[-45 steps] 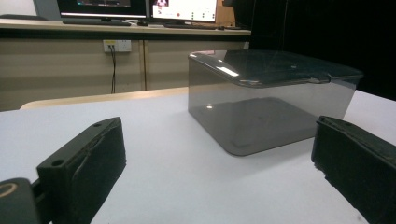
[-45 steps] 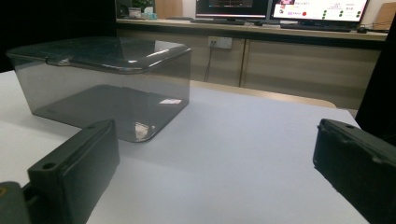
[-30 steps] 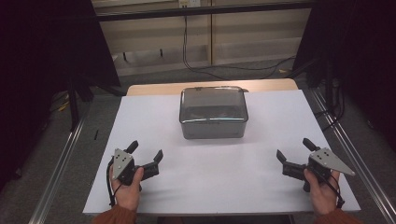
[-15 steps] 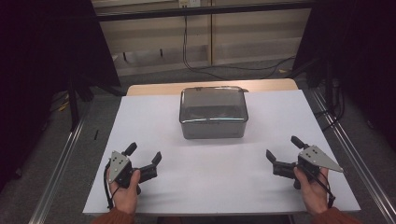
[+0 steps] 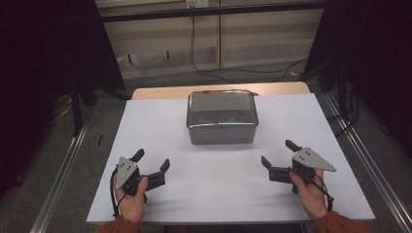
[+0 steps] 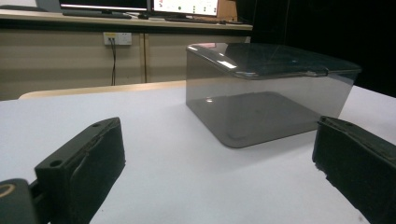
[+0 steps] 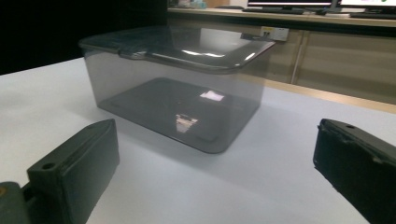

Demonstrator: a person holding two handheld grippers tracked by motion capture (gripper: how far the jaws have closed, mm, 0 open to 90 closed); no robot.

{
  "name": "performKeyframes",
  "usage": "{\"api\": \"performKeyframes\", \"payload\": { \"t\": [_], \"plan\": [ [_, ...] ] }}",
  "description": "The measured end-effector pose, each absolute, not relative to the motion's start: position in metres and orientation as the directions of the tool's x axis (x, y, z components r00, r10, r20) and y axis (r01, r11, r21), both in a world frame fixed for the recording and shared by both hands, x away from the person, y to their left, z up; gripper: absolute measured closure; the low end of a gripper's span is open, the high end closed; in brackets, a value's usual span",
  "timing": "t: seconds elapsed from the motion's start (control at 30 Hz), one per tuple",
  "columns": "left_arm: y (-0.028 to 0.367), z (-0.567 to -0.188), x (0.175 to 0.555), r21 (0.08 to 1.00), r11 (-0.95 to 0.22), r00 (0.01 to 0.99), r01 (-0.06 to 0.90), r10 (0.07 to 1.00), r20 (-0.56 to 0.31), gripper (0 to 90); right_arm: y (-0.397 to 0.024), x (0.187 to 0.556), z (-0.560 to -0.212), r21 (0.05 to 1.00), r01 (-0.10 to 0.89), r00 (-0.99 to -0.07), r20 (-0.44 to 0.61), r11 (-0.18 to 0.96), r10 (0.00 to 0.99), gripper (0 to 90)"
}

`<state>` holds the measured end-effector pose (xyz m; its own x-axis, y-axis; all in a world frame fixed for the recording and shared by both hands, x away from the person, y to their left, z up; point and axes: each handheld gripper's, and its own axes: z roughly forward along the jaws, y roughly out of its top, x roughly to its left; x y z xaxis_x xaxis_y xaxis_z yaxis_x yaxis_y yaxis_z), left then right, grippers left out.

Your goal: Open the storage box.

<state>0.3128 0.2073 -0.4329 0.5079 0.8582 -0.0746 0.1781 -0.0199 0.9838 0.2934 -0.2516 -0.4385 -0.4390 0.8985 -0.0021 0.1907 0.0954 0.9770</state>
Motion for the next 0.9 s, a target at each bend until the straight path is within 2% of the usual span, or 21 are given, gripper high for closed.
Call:
{"api": "performKeyframes", "payload": {
  "t": [0.13,0.37,0.9],
  "plan": [
    [0.207,-0.433,0.313,0.984,-0.030,0.517,0.177,0.853,-0.067,2.3,-0.243,0.297,-0.437,0.978,0.184,-0.458,-0.003,0.097,0.889,0.5],
    [0.207,-0.433,0.312,0.984,-0.020,0.524,0.179,0.848,-0.078,2.3,-0.232,0.301,-0.430,0.981,0.128,-0.493,-0.063,0.144,0.868,1.0],
    [0.208,-0.434,0.313,0.982,-0.028,0.529,0.186,0.845,-0.076,2.3,-0.203,0.323,-0.422,0.967,0.110,-0.555,-0.134,0.232,0.821,0.0]
  ]
}}
